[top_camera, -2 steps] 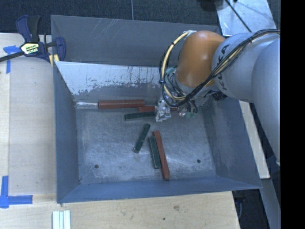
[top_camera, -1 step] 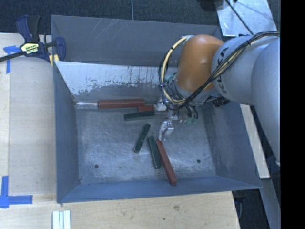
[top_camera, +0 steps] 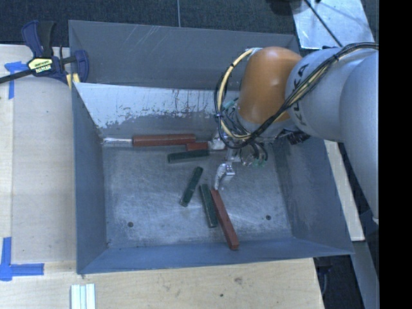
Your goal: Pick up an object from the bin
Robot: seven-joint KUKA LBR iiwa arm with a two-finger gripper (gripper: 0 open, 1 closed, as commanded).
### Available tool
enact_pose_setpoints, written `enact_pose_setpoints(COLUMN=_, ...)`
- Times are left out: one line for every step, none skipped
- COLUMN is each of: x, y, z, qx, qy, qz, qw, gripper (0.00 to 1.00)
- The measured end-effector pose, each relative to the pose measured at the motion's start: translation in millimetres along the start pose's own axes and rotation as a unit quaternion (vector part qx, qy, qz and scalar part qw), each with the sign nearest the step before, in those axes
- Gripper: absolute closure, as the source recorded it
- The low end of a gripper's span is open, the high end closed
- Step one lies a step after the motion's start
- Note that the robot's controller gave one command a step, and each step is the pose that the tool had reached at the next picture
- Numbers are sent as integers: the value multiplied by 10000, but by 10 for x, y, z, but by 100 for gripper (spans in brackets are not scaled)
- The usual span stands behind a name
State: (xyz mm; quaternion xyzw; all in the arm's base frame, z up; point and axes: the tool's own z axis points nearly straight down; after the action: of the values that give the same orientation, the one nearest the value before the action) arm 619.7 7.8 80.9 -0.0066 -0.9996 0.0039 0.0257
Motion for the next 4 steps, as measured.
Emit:
enact_pose_setpoints(x=22, y=101, z=-3, qx=61, qy=-99, qz=-757, qw=9971, gripper=0)
enact_pose_setpoints(x=39, y=404, z=1, qx=59, qy=-277, qz=-2301, qw=9728, gripper=0)
enact_pose_setpoints(x=52, y=474, z=7, qx=62, qy=-300, qz=-2642, qw=9640, gripper=0)
enact_pose_setpoints(x=97, y=469, z=-246, qx=18, qy=-264, qz=-2569, qw=9661, gripper=0)
